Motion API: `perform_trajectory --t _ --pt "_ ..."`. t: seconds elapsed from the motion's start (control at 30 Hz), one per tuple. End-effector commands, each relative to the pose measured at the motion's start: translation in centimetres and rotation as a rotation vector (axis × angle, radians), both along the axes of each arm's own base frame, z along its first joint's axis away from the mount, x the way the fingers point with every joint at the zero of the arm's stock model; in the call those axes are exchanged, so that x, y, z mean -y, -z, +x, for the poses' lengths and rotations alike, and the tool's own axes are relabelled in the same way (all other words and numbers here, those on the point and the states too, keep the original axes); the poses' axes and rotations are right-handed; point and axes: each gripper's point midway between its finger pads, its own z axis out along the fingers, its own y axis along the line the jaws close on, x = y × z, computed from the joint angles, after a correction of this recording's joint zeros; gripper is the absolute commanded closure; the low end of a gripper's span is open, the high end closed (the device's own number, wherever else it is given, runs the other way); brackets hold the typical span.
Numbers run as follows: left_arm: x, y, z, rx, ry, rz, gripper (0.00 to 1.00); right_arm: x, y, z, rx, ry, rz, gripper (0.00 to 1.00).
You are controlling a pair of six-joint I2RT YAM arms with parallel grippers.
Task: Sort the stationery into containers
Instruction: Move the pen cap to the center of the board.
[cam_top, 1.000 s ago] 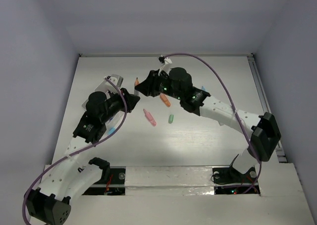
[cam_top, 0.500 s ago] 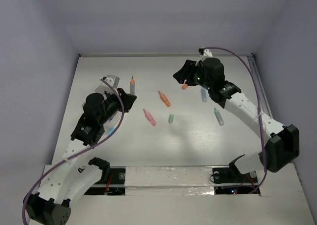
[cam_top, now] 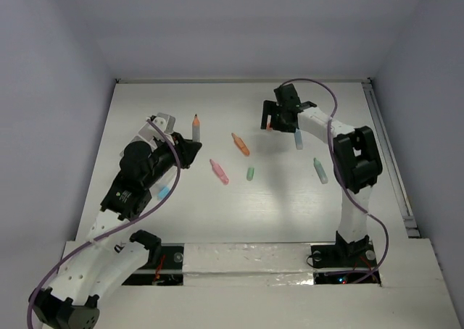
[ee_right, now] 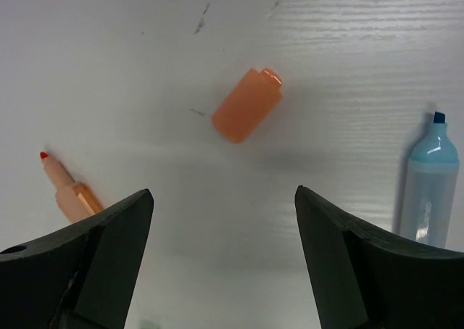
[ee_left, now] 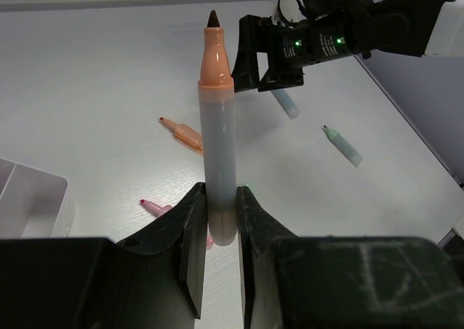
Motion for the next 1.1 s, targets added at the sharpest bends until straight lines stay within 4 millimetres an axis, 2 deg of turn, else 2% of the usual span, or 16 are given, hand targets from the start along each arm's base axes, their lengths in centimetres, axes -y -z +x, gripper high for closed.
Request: perform_trajectory --t 0.0,0.07,0.1,0.23,0.4,0.57,0.67,0.73,0.83,0.87,0.9,0.97,1.07 --pt "-0.1 -1.6 -0.2 0.053 -0.012 -0.003 1.0 -0.5 -1.3 2.2 0.038 0.009 -0.011 0.16" --pt "-0.2 -1.7 -0.2 0.056 -0.017 -0.001 1.0 -0.3 -1.1 3.1 0.044 0.033 -0.028 0.19" --pt "0.0 -1.7 -0.3 0.055 -0.01 0.0 1.0 -0.3 -0.1 3.4 0.032 0.037 -0.04 0.2" --pt "0.0 -1.6 -0.3 0.054 -0.014 0.007 1.0 0.0 1.3 4.9 0.028 0.055 -0.088 0.29" --pt "-0.1 -1.6 -0.3 0.055 -0.024 0.014 1.0 0.2 3.2 5.8 -0.004 0.041 -0.148 0.37" --pt "0.2 -1.6 -0.4 0.053 -0.017 0.017 1.0 0.3 4.0 6.7 -0.011 0.016 -0.188 0.57" --pt "0.2 -1.5 -0.3 0.052 -0.016 0.017 1.0 -0.1 4.2 6.6 -0.007 -0.06 -0.198 0.77" --pt "0.2 -1.5 -0.3 0.053 -0.018 0.017 1.0 -0.9 4.2 5.7 -0.02 -0.157 -0.207 0.91" --pt "0.1 -1.7 -0.4 0.057 -0.021 0.015 1.0 -1.1 3.2 4.3 -0.001 -0.245 -0.232 0.99" --pt "0.1 -1.7 -0.4 0.059 -0.021 0.014 1.0 -1.5 2.6 4.1 0.029 -0.28 -0.21 0.99" --pt "0.1 -1.7 -0.4 0.06 -0.02 0.013 1.0 -1.7 1.7 2.5 0.04 -0.319 -0.202 0.98" --pt "0.1 -1.7 -0.5 0.059 -0.018 0.012 1.0 -2.0 0.6 1.3 0.078 -0.398 -0.184 0.96" --pt "0.2 -1.8 -0.6 0.062 -0.013 0.008 1.0 -3.0 -0.1 -2.8 0.061 -0.529 -0.151 0.93"
